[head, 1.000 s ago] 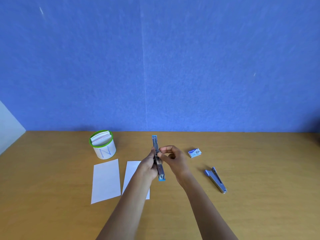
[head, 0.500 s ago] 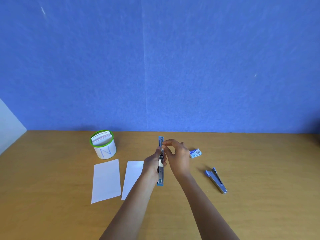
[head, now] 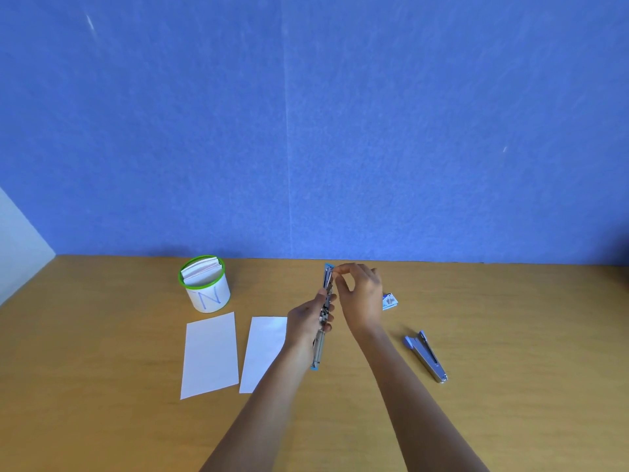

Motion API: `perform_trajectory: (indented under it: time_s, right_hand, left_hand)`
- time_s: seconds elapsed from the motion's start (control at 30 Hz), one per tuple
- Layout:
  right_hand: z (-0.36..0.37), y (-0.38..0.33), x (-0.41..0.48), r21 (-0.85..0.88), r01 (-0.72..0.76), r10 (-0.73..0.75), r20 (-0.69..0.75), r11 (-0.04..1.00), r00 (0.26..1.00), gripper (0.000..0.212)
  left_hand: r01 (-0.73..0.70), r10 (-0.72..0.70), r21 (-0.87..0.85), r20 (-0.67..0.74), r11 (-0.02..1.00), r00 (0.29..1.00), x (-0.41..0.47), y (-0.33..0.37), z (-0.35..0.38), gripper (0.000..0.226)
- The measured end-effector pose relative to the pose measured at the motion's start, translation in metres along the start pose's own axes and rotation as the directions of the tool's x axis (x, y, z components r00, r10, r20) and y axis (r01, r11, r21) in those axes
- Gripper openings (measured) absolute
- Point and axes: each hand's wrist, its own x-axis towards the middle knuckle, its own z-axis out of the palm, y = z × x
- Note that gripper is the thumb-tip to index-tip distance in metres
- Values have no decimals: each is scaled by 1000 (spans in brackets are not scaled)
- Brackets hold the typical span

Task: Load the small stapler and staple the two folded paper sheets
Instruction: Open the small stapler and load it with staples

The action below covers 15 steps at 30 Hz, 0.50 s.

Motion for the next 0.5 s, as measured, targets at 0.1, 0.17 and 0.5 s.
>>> perform_trajectory:
  time_s: [0.1,0.17,0.5]
  right_hand:
    - [3,0,-8,-9,7,-8,-16,1000,1000,6]
    - [8,0,-15,-20,21,-22,-20,1000,1000,7]
    - [11,6,-26,66,-153,149,59,986,987,15]
  left_hand:
    - [-18,18,10,-14,1000,1000,3,3,2,32]
    - [-23,25,57,-25,998,999,4,3,1,37]
    - [-34,33,186,11,982,999,14,-10,-6,34]
